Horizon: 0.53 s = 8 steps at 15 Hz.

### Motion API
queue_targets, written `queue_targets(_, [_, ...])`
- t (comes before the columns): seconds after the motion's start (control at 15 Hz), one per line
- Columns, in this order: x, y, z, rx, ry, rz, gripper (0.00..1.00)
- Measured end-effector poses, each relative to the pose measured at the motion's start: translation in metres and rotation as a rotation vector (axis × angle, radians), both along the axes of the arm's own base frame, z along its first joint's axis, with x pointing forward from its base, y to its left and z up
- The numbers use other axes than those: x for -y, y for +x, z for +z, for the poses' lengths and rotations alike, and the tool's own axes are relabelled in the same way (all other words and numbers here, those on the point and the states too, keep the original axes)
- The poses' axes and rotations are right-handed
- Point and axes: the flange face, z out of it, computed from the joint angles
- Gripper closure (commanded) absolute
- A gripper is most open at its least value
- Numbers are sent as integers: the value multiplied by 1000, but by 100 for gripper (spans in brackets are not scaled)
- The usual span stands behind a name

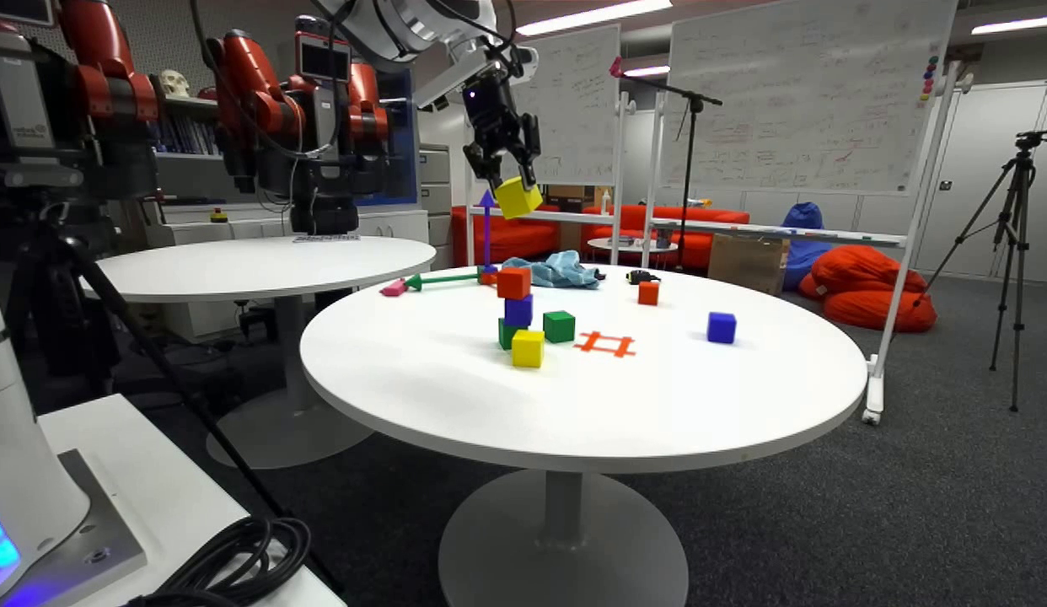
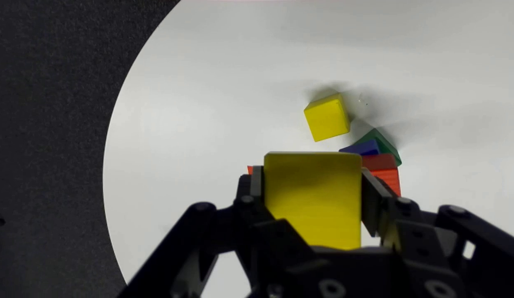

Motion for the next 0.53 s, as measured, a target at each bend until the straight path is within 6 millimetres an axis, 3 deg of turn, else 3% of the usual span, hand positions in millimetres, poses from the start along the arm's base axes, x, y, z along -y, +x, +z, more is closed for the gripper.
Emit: queue_targets(0.53, [-12,40,-10,-109,-22,45,69])
